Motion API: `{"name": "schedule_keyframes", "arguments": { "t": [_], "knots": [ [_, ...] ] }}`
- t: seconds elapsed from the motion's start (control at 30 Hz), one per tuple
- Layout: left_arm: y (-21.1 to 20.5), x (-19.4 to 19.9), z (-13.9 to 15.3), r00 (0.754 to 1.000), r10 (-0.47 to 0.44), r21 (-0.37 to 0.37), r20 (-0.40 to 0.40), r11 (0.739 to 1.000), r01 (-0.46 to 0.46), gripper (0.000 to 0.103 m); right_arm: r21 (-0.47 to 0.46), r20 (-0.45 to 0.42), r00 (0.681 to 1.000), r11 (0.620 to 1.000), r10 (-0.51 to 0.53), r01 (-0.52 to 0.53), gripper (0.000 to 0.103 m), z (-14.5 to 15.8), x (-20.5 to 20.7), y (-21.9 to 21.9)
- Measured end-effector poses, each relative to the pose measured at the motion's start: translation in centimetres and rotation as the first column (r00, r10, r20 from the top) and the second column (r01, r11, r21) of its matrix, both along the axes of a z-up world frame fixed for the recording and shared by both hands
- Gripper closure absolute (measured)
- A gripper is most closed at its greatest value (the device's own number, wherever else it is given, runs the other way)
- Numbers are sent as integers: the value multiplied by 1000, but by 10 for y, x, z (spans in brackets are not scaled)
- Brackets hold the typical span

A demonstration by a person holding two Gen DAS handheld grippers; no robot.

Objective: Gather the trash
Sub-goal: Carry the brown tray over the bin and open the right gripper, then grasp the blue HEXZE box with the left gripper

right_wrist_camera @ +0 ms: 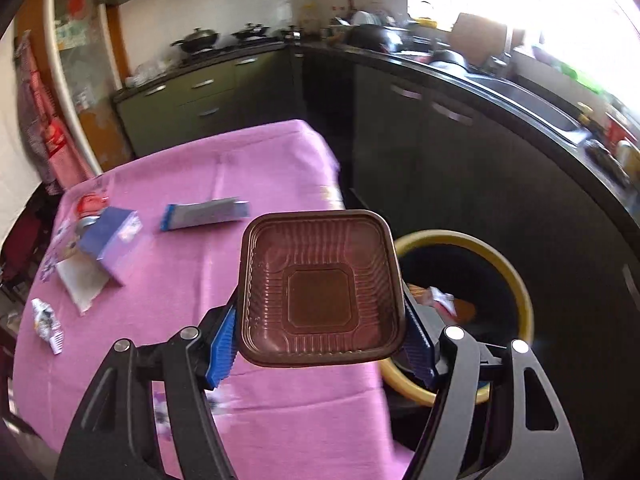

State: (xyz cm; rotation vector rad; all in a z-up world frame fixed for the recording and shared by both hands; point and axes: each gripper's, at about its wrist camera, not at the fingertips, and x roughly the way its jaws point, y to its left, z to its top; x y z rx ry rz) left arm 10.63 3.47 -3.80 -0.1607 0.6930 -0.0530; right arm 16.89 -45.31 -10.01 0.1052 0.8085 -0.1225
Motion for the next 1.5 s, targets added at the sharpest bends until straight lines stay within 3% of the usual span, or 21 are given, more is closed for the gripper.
{"name": "schedule_keyframes", "arguments": {
  "t": [0.1, 0.33, 0.43, 0.5, 0.57, 0.73, 0.87, 0.97, 1.1, 1.2, 1.5],
  "knots": [
    [-3, 6, -5, 1000, -10, 5, -19, 1000, 10, 7, -2, -78, 991, 994, -112, 112, 34, -23, 5, -50],
    [-9, 20, -13, 998, -13, 8, -54, 1000, 14, 7, 48, -203, 955, 972, -216, 230, 34, -73, 24, -118],
    [-14, 23, -15, 998, -17, 20, -64, 1000, 18, 7, 49, -213, 946, 964, -245, 260, 32, -86, 39, -135],
    [-17, 24, -17, 997, -21, 21, -71, 1000, 23, 7, 57, -204, 940, 955, -274, 291, 18, -90, 47, -146],
    [-23, 24, -18, 997, -26, 29, -76, 999, 28, 7, 38, -169, 933, 944, -317, 327, 18, -84, 44, -150],
    [-42, 27, -18, 995, -58, 47, -77, 997, 62, 7, 91, -39, 957, 953, -288, 290, 13, -54, 14, -129],
    [-64, 37, -18, 987, -140, 46, -82, 988, 144, 7, 113, 25, 974, 968, -226, 222, 10, -37, -1, -101],
    [-86, 52, -16, 969, -232, 48, -81, 971, 236, 7, 137, 29, 985, 977, -169, 163, 10, -35, -3, -87],
    [-111, 83, -15, 955, -285, 74, -87, 954, 292, 7, 150, 31, 993, 983, -117, 111, 10, -30, 0, -71],
    [-125, 107, -19, 934, -345, 30, -97, 937, 349, 7, 168, 42, 995, 982, -94, 86, 10, -31, -2, -63],
    [-134, 147, -49, 927, -347, -9, -142, 937, 349, 7, 203, 58, 997, 978, -50, 37, 10, -32, 0, -55]
  ]
}}
